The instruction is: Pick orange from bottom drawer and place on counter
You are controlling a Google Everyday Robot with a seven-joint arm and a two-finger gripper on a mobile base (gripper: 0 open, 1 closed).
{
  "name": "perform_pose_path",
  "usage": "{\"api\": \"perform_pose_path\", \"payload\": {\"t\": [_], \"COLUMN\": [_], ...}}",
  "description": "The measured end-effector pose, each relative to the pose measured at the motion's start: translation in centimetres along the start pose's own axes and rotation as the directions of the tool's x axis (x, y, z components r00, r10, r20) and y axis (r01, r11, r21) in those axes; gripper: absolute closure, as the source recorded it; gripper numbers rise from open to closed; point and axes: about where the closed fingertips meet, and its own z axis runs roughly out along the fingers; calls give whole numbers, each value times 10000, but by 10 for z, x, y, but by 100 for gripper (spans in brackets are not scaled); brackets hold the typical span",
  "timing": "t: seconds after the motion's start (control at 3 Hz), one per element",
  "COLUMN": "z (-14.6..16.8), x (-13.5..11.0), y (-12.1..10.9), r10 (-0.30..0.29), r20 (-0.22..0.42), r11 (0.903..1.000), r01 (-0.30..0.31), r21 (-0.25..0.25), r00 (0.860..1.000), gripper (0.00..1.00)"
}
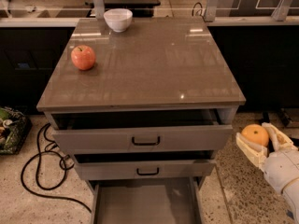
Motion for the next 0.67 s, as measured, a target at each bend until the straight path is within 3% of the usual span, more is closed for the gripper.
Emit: {"api": "perform_pose_path", "payload": {"t": [0.33, 0.67], "z": [8, 25], "x": [-37, -77], "y": [-1, 2], "r10": [-149, -113], "r20": [378, 812], "r11": [9995, 9958], "r01": [160, 186], "r21": [-287, -892], "r00": [9992, 9966], "gripper": [100, 100]}}
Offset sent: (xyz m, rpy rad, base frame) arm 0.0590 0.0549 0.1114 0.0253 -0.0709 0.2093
